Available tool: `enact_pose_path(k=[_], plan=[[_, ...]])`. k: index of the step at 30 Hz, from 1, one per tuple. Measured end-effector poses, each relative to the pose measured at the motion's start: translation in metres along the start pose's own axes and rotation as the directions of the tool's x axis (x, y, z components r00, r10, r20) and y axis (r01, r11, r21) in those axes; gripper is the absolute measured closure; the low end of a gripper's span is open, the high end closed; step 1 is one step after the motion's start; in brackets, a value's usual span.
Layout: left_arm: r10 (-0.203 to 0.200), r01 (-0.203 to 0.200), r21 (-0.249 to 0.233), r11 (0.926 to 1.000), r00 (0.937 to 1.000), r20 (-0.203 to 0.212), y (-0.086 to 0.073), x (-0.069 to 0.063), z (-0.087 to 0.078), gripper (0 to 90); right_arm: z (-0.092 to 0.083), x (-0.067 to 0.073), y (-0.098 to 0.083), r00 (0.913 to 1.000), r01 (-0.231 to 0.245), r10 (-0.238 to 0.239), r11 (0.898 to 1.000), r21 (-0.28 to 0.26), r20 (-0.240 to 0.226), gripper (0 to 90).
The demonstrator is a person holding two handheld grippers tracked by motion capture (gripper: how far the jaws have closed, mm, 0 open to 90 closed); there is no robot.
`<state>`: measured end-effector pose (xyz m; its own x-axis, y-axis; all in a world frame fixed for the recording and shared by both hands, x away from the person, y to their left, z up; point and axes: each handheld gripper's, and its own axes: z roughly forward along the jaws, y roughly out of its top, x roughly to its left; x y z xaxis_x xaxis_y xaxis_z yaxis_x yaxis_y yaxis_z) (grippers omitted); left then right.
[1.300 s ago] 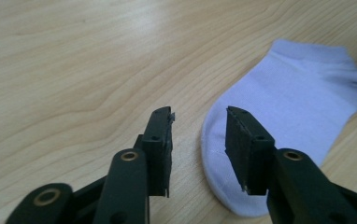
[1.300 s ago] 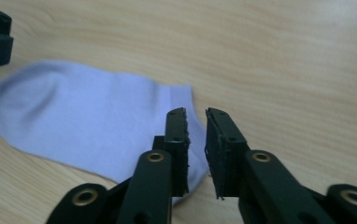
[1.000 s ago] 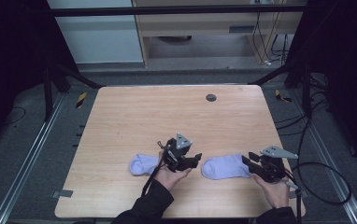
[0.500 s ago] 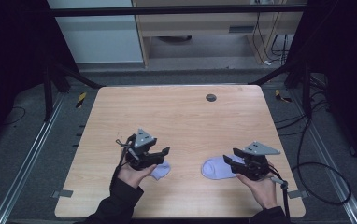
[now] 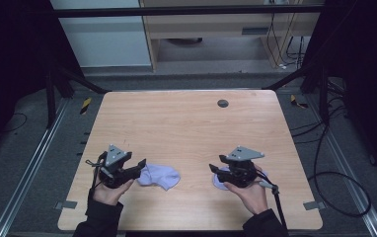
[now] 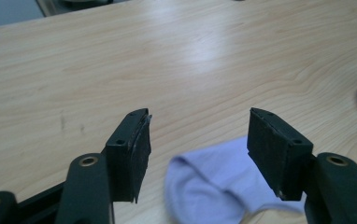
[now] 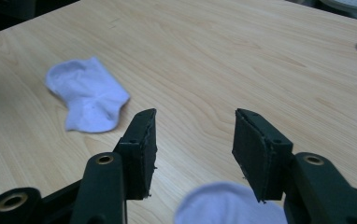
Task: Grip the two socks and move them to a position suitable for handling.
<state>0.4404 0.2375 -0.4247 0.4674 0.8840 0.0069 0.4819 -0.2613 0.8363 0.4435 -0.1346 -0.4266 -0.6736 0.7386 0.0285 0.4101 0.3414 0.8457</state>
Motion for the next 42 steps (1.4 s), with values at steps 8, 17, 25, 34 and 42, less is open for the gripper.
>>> enact_pose_path(k=[8, 17, 25, 34, 42], plan=[[-0.034, 0.035, 0.03, 0.999, 0.999, -0.03, -0.022, 0.014, 0.0, 41.3, 0.032, 0.029, 0.007, 0.9963, 0.056, -0.054, 0.998, 0.026, -0.067, 52.7], [-0.058, 0.063, 0.095, 0.9935, 0.9969, -0.053, -0.041, 0.018, 0.021, 45.8, 0.068, 0.07, 0.013, 0.9856, 0.104, -0.095, 0.993, 0.058, -0.139, 55.6], [-0.078, 0.081, 0.132, 0.9879, 0.9965, -0.028, -0.042, 0.017, 0.034, 49.9, 0.099, 0.091, 0.008, 0.9801, 0.129, -0.109, 0.985, 0.112, -0.166, 57.9], [-0.087, 0.089, 0.167, 0.9819, 0.996, -0.02, -0.047, 0.018, 0.042, 58.3, 0.12, 0.098, -0.001, 0.9789, 0.14, -0.112, 0.977, 0.162, -0.171, 60.3], [-0.071, 0.07, 0.225, 0.9719, 0.9974, 0.0, -0.048, 0.01, 0.048, 69.5, 0.128, 0.1, -0.008, 0.9783, 0.132, -0.097, 0.973, 0.191, -0.183, 66.8]])
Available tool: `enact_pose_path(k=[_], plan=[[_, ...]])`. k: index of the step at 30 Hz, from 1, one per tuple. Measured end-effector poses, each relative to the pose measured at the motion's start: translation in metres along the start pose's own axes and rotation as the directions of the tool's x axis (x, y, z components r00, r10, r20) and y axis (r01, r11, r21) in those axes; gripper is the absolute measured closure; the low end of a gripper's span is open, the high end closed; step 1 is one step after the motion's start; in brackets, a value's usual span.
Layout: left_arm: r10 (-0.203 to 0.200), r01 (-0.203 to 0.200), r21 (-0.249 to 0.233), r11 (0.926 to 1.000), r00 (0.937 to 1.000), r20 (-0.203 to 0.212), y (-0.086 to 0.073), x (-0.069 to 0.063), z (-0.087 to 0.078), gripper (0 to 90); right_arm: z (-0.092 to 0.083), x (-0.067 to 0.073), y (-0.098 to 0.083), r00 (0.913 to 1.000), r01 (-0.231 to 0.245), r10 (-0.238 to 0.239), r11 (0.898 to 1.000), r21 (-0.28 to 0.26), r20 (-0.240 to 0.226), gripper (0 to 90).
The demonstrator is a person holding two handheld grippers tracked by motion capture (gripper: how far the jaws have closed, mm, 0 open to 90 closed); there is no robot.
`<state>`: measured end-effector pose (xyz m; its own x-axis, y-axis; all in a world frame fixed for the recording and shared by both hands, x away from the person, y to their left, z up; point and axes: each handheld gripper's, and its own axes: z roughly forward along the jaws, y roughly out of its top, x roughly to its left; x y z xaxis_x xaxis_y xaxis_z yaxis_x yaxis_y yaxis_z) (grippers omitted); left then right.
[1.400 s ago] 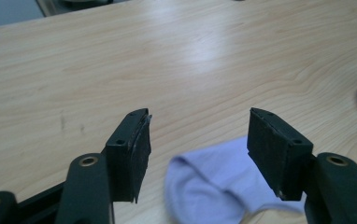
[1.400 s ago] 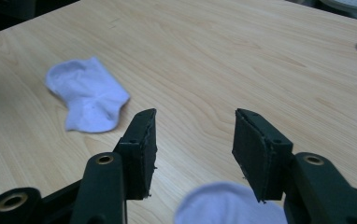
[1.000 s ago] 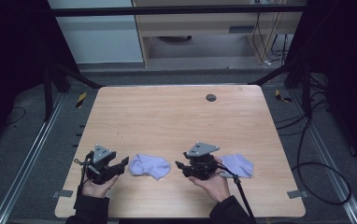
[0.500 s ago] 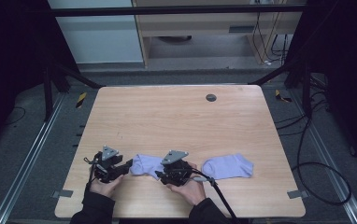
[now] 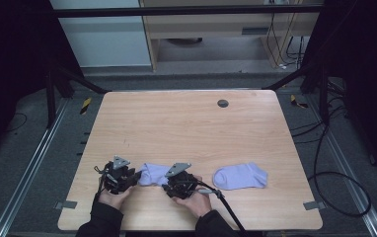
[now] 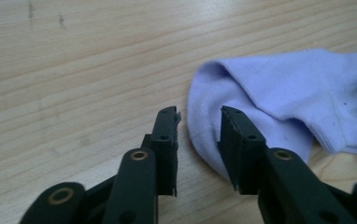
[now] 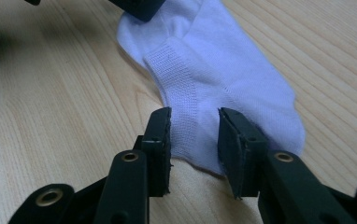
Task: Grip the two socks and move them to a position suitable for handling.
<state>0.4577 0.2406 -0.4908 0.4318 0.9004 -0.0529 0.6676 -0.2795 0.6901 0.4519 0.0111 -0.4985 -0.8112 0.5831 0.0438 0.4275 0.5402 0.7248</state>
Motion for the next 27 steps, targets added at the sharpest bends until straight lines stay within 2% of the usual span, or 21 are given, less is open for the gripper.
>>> enact_pose_path(k=[4, 5, 7, 8, 12, 15, 16, 21, 27], plan=[[0.003, -0.003, 0.014, 0.9999, 1.0, 0.005, 0.0, -0.002, 0.002, 74.5, 0.0, 0.001, 0.0, 0.9997, -0.013, 0.013, 1.0, 0.008, -0.019, 75.4], [0.004, -0.005, 0.02, 0.9998, 0.9999, 0.009, 0.0, -0.002, 0.002, 78.9, 0.001, 0.002, 0.001, 0.9994, -0.021, 0.021, 1.0, 0.012, -0.026, 79.5], [0.002, -0.002, 0.02, 0.9998, 0.9999, 0.013, 0.0, -0.003, 0.002, 80.1, 0.001, 0.002, 0.001, 0.9993, -0.025, 0.025, 1.0, 0.014, -0.028, 80.5], [0.001, -0.001, 0.022, 0.9998, 0.9999, 0.016, 0.001, -0.003, 0.002, 83.3, 0.001, 0.002, 0.001, 0.9991, -0.026, 0.027, 1.0, 0.015, -0.032, 84.0], [0.002, -0.002, 0.023, 0.9997, 0.9998, 0.021, 0.001, -0.003, 0.002, 85.0, 0.0, 0.002, 0.002, 0.9988, -0.041, 0.041, 0.999, 0.015, -0.027, 86.5], [0.0, 0.0, 0.016, 0.9999, 0.9997, 0.025, 0.001, -0.002, 0.001, 85.3, -0.004, 0.001, 0.003, 0.9984, -0.053, 0.053, 0.999, -0.009, -0.021, 86.8], [0.005, -0.005, 0.016, 0.9999, 0.9996, 0.027, 0.001, -0.002, 0.001, 85.3, -0.011, -0.003, 0.005, 0.9966, -0.078, 0.076, 0.995, -0.059, -0.032, 86.8], [0.012, -0.012, 0.015, 0.9998, 0.9995, 0.029, 0.001, -0.003, 0.0, 85.5, -0.023, -0.016, 0.011, 0.9877, -0.156, 0.154, 0.976, -0.15, -0.027, 86.8], [0.028, -0.028, 0.019, 0.9994, 0.9992, 0.03, 0.002, -0.003, -0.001, 85.5, -0.024, -0.034, 0.017, 0.9761, -0.212, 0.217, 0.96, -0.185, 0.008, 86.4]])
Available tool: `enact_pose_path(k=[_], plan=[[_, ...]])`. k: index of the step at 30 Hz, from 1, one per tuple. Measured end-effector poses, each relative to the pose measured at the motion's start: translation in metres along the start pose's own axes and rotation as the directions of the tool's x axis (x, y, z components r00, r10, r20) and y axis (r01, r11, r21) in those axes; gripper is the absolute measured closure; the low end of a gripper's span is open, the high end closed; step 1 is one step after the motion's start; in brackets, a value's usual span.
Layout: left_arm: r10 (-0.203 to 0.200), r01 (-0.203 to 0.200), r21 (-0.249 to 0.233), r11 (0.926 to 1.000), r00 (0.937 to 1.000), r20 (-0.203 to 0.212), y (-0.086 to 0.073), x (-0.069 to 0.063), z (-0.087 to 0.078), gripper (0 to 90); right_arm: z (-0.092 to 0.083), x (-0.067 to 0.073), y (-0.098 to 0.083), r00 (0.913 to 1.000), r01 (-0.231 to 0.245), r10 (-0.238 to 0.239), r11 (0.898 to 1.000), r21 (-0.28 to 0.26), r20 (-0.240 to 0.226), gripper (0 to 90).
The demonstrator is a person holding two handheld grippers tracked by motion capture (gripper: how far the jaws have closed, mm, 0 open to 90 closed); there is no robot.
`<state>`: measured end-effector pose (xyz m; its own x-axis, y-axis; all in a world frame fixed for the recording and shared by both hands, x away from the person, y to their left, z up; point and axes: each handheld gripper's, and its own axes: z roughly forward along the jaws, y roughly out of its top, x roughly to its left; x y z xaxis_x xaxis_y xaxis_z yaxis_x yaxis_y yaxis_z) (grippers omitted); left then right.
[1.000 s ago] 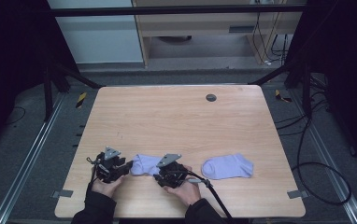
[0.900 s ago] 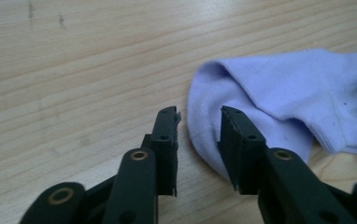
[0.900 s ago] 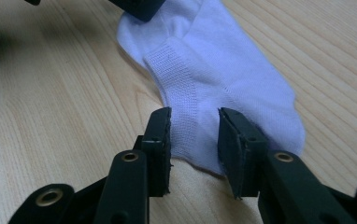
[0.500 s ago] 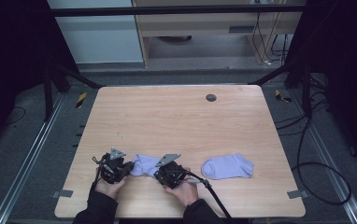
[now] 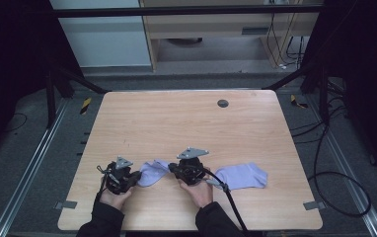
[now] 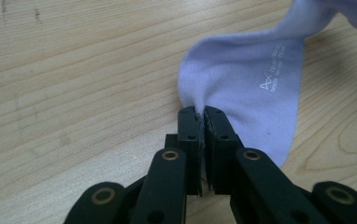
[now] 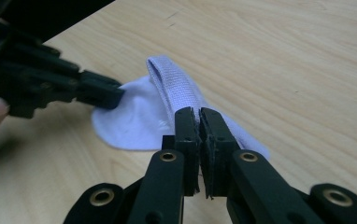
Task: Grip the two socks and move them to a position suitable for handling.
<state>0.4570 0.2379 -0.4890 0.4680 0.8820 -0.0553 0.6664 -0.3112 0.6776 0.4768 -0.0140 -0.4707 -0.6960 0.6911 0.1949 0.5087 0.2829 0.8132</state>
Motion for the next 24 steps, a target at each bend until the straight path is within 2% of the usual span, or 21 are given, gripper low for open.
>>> enact_pose_path(k=[4, 5, 6, 10, 14, 15, 21, 23, 24], plan=[[0.006, -0.006, -0.001, 1.0, 1.0, -0.002, 0.0, -0.001, 0.0, 85.5, 0.006, -0.01, 0.001, 0.999, -0.031, 0.031, 0.999, 0.008, 0.032, 86.4], [0.009, -0.009, 0.0, 1.0, 1.0, -0.002, 0.0, -0.001, 0.0, 85.5, 0.009, -0.018, 0.001, 0.9969, -0.051, 0.051, 0.999, 0.01, 0.06, 86.4], [0.011, -0.011, 0.0, 0.9999, 0.9999, -0.002, 0.0, -0.001, 0.0, 85.5, 0.01, -0.02, 0.001, 0.9958, -0.062, 0.061, 0.998, 0.013, 0.069, 86.4], [0.014, -0.014, 0.0, 0.9999, 0.9999, -0.005, 0.0, -0.001, 0.0, 85.5, 0.013, -0.031, 0.006, 0.9915, -0.075, 0.074, 0.997, 0.006, 0.107, 86.4], [0.021, -0.021, -0.003, 0.9998, 0.9998, -0.006, 0.001, -0.002, -0.001, 85.5, 0.017, -0.037, 0.01, 0.9878, -0.083, 0.081, 0.997, 0.003, 0.133, 86.1], [0.025, -0.025, -0.004, 0.9997, 0.9996, -0.01, 0.001, -0.002, -0.001, 85.4, 0.021, -0.041, 0.011, 0.9855, -0.082, 0.079, 0.997, 0.014, 0.15, 85.7], [0.027, -0.028, -0.007, 0.9996, 0.9995, -0.012, 0.001, -0.002, -0.001, 84.5, 0.029, -0.045, 0.015, 0.9823, -0.064, 0.058, 0.998, 0.026, 0.178, 84.9], [0.025, -0.025, -0.009, 0.9996, 0.9995, -0.017, 0.0, -0.001, -0.001, 81.5, 0.03, -0.045, 0.015, 0.9817, -0.063, 0.057, 0.998, 0.03, 0.182, 84.0], [0.017, -0.017, -0.019, 0.9997, 0.9994, -0.031, 0.0, 0.0, -0.002, 78.0, 0.03, -0.046, 0.015, 0.9775, -0.041, 0.033, 0.999, 0.031, 0.208, 81.1]])
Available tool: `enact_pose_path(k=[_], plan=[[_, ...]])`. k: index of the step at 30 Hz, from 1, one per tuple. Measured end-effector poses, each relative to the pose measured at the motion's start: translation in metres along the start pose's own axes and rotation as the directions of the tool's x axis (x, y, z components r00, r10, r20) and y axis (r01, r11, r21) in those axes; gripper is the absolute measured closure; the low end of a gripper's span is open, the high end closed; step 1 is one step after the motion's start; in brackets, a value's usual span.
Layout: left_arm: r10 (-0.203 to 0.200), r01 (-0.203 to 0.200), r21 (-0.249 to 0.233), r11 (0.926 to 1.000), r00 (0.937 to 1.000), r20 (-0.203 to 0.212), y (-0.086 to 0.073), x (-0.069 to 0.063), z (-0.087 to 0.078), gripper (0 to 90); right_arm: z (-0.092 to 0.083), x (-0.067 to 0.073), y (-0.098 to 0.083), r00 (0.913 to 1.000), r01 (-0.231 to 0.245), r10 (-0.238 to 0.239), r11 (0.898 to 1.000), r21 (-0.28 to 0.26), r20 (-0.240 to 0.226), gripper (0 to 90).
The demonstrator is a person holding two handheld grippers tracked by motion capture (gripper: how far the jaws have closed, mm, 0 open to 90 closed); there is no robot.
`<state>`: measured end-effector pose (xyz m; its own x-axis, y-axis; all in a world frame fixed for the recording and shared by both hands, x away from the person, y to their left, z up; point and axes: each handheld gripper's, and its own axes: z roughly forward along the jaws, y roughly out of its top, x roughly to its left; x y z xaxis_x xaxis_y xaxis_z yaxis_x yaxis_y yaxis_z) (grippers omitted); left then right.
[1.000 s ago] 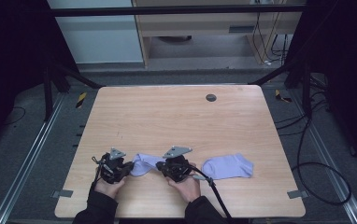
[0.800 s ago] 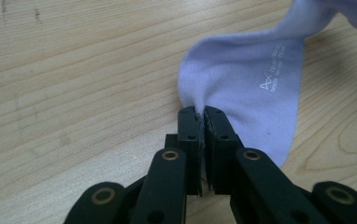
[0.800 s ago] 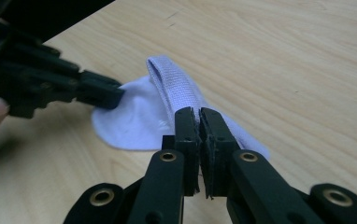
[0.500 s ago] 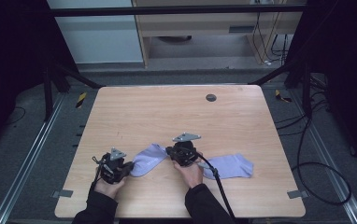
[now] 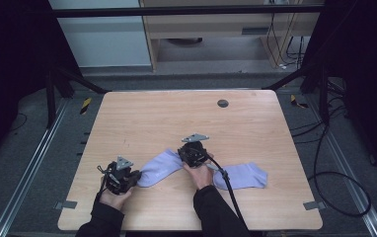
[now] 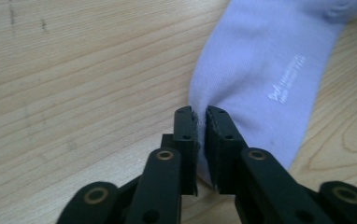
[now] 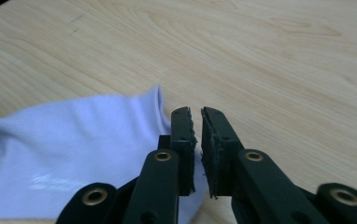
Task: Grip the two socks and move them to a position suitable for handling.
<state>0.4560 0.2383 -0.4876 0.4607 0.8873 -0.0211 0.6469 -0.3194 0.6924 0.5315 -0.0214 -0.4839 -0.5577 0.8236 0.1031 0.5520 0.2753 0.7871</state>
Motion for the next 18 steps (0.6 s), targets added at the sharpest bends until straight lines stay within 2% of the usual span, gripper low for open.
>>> enact_pose_path(k=[3, 5, 9, 10, 11, 13, 18], plan=[[-0.018, 0.018, -0.023, 0.9996, 0.9998, -0.011, 0.0, 0.003, -0.004, 68.7, -0.005, -0.002, 0.002, 0.9998, 0.008, -0.008, 1.0, -0.014, 0.019, 76.6], [-0.029, 0.029, -0.034, 0.999, 0.9994, -0.016, 0.0, 0.004, -0.007, 66.1, -0.009, -0.005, 0.003, 0.9997, 0.009, -0.008, 1.0, -0.019, 0.021, 74.8], [-0.045, 0.045, -0.034, 0.9984, 0.9987, -0.022, -0.003, 0.003, -0.012, 62.1, -0.009, -0.006, 0.0, 0.9997, 0.023, -0.022, 0.999, 0.031, -0.007, 71.1], [-0.045, 0.045, -0.034, 0.9984, 0.9987, -0.022, -0.003, 0.003, -0.012, 61.7, -0.009, -0.006, 0.0, 0.9997, 0.023, -0.022, 0.999, 0.031, -0.007, 71.1], [-0.041, 0.04, -0.027, 0.9988, 0.9988, -0.026, -0.004, 0.002, -0.013, 61.6, -0.005, -0.005, -0.004, 0.9995, 0.024, -0.023, 0.998, 0.056, -0.02, 69.4], [-0.037, 0.038, 0.003, 0.9993, 0.9985, -0.039, -0.006, -0.003, -0.012, 61.9, -0.002, -0.005, -0.007, 0.9992, 0.035, -0.033, 0.997, 0.075, -0.023, 68.6], [-0.037, 0.039, 0.03, 0.9988, 0.9982, -0.047, -0.005, -0.004, -0.007, 67.0, 0.003, 0.0, -0.012, 0.9978, 0.063, -0.061, 0.992, 0.112, -0.025, 69.1]])
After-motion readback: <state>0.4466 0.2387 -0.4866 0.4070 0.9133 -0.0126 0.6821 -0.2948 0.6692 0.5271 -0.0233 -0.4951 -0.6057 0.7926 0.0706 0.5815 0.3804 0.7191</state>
